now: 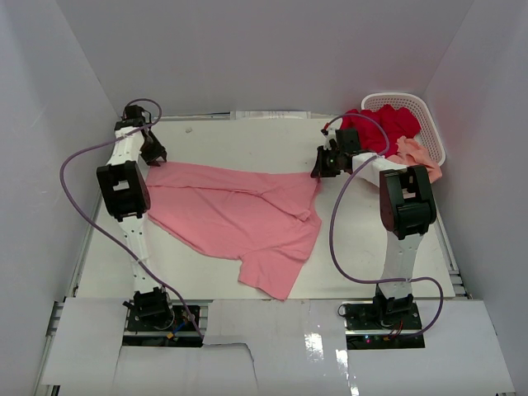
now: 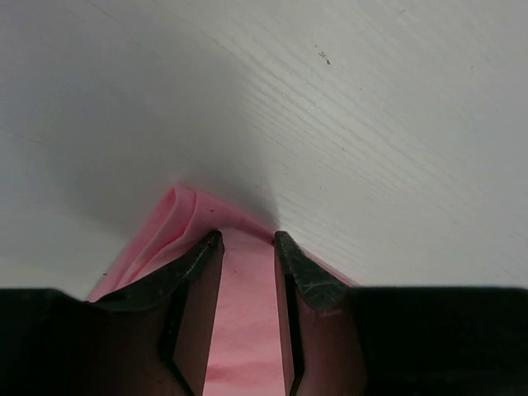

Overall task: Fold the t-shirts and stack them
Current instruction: Fold the flattened tshirt in 1/3 of the way

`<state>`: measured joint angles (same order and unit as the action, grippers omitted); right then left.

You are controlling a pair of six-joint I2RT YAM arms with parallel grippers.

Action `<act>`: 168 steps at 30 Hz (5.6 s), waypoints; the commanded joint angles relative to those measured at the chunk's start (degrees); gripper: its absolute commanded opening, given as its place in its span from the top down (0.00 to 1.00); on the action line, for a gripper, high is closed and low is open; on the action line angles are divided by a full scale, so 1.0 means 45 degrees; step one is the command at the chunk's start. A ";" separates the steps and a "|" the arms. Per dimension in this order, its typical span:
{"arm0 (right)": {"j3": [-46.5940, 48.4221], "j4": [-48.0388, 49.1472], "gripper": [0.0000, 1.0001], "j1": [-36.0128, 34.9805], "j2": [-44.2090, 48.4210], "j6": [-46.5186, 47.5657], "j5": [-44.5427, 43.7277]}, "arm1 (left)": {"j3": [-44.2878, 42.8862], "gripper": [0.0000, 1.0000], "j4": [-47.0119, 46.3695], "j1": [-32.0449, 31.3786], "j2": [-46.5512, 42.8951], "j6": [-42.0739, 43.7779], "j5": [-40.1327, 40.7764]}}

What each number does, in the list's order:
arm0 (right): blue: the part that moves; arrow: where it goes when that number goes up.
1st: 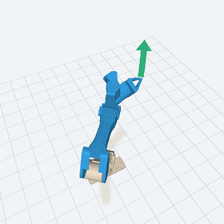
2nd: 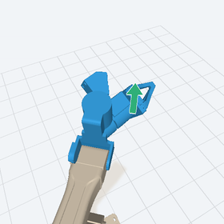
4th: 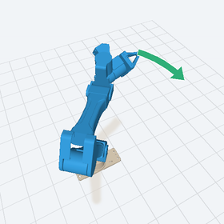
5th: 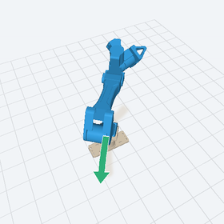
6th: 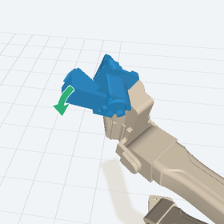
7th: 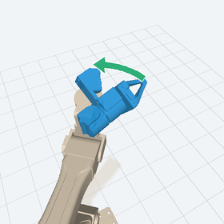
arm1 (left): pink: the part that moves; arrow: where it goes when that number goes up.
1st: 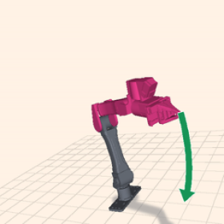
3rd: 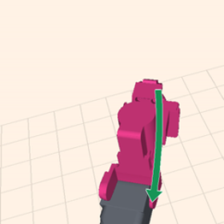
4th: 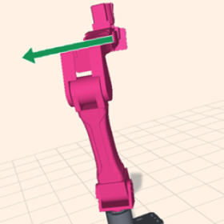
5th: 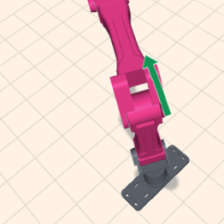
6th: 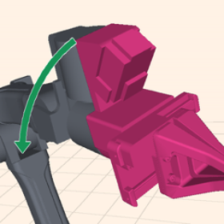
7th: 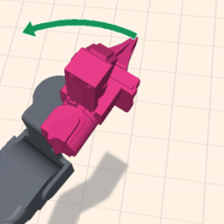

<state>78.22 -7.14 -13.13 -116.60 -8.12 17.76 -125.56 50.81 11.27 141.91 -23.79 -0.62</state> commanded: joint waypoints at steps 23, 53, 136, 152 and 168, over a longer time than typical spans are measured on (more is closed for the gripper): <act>0.0177 0.0433 0.92 0.0046 0.0930 0.0125 0.0683 | -0.0399 0.83 0.3007 -0.0062 0.3095 0.0990 0.2756; 0.6406 -0.0445 0.92 0.0963 -0.4068 -0.0460 0.0740 | -0.0201 1.00 -0.0529 0.0094 0.1531 -0.2388 -0.2009; 0.8477 -0.0660 0.24 0.0437 -0.4674 -0.0774 0.5994 | -0.2076 0.52 -0.5429 -0.4161 0.0689 -0.4086 -0.7769; 1.0119 -0.0524 0.23 0.0397 -0.6823 -0.0949 0.6464 | -0.1259 0.52 -0.8595 -0.5258 0.2195 -0.6100 -0.9530; 1.0060 -0.0269 0.64 0.0163 -0.7254 -0.1106 0.6971 | -0.0751 0.54 -0.8693 -0.5433 0.2566 -0.6158 -0.9939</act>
<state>122.17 -9.26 -12.08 -149.56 -13.30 47.53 -129.78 12.58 -12.38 151.96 -51.55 -43.70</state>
